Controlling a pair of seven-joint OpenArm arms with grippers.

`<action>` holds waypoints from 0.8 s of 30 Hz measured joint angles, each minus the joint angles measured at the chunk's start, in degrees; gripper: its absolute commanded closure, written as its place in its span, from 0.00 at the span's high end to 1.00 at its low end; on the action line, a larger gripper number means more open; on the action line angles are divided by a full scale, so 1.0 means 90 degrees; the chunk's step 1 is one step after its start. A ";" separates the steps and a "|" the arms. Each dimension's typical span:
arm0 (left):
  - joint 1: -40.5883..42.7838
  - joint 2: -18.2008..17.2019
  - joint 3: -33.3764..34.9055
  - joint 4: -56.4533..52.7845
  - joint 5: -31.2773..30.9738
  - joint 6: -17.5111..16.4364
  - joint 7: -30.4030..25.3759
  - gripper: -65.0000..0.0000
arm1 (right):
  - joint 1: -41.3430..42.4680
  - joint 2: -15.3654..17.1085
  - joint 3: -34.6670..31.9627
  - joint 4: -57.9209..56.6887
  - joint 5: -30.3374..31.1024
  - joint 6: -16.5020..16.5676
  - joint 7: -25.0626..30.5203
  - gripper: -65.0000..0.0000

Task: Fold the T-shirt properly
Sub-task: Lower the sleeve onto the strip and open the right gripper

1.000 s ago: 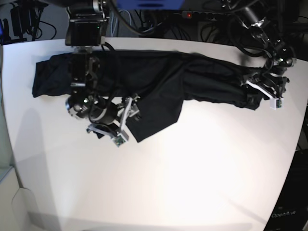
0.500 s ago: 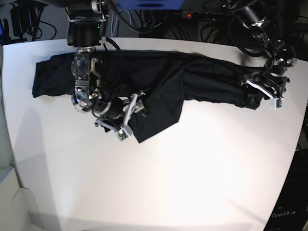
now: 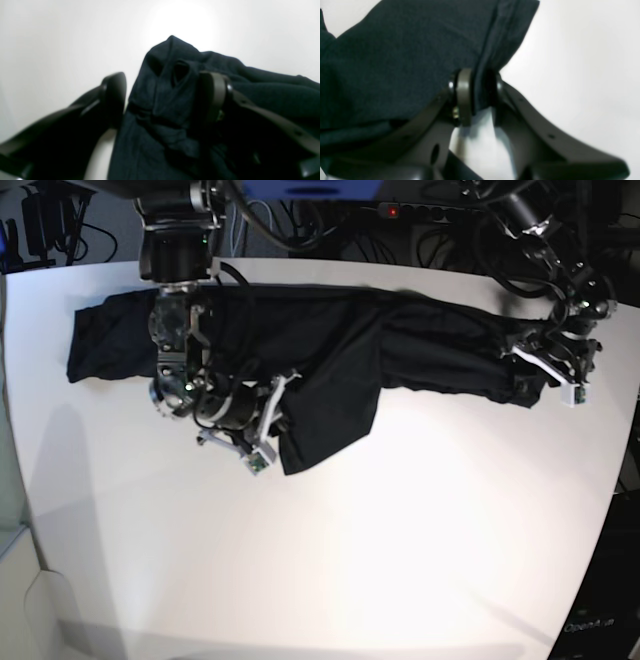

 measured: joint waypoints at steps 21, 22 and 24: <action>-0.0012 -0.0017 0.0000 0.0005 0.0010 0.0000 0.0029 0.62 | -0.0304 -0.0053 -0.3009 0.2863 0.0061 -0.0002 -0.1394 0.17; -0.0007 -0.0017 0.0000 0.0005 0.0007 -0.0002 0.0024 0.62 | -0.0284 -0.0061 -0.2990 0.2858 0.0039 -0.0005 -0.1396 0.17; 0.0000 -0.0019 0.0000 0.0007 0.0000 -0.0007 0.0022 0.62 | -0.0257 -0.0056 -0.2793 0.2793 0.0046 -0.0005 -0.1418 0.17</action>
